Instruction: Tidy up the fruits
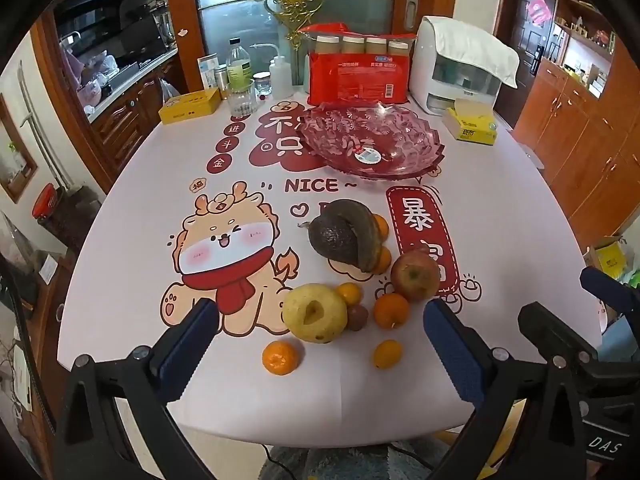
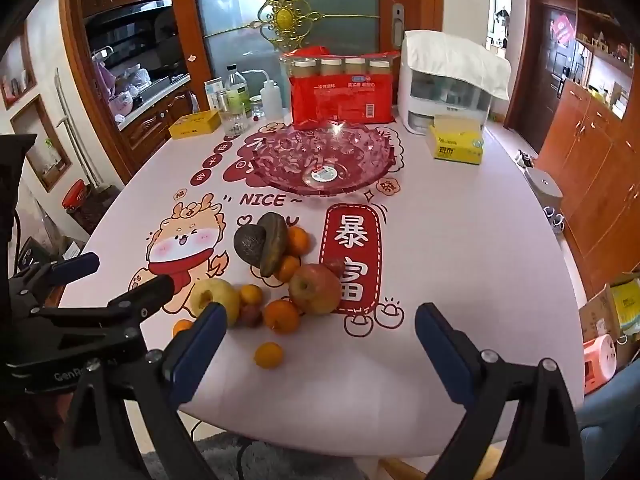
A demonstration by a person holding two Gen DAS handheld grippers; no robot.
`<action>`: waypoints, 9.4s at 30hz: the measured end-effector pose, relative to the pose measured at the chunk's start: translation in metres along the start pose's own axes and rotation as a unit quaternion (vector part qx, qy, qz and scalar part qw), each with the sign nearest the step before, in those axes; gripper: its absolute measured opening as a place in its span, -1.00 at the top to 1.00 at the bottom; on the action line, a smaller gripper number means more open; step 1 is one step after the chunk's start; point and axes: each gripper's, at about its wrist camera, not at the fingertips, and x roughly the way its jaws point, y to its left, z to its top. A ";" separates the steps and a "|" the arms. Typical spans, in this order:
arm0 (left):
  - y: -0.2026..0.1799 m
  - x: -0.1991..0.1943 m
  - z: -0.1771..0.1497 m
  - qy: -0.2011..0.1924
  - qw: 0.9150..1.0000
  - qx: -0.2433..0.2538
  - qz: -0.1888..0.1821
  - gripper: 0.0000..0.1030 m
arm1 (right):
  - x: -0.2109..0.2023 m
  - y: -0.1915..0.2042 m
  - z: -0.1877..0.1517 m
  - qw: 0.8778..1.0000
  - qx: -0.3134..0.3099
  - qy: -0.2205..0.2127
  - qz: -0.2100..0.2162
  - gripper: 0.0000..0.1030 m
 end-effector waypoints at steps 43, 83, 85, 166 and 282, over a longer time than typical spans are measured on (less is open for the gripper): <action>-0.012 -0.018 -0.014 -0.014 0.999 -0.019 0.030 -0.96 | -0.012 -0.027 0.007 0.998 -0.002 -0.029 0.063 -0.86; 0.032 0.063 0.004 0.077 0.997 0.008 -0.013 -0.96 | 0.073 -0.016 0.035 0.998 0.011 0.052 0.035 -0.86; 0.039 0.072 0.002 0.086 0.996 0.000 -0.018 -0.96 | 0.085 -0.020 0.034 0.997 0.021 0.065 0.037 -0.86; 0.034 0.090 0.046 0.048 0.998 0.016 -0.038 -0.38 | 0.124 -0.006 0.060 0.994 -0.017 0.077 0.081 -0.39; -0.019 0.152 0.170 0.003 0.996 0.075 -0.048 -0.92 | 0.207 -0.015 0.138 0.998 -0.030 0.048 0.038 -0.44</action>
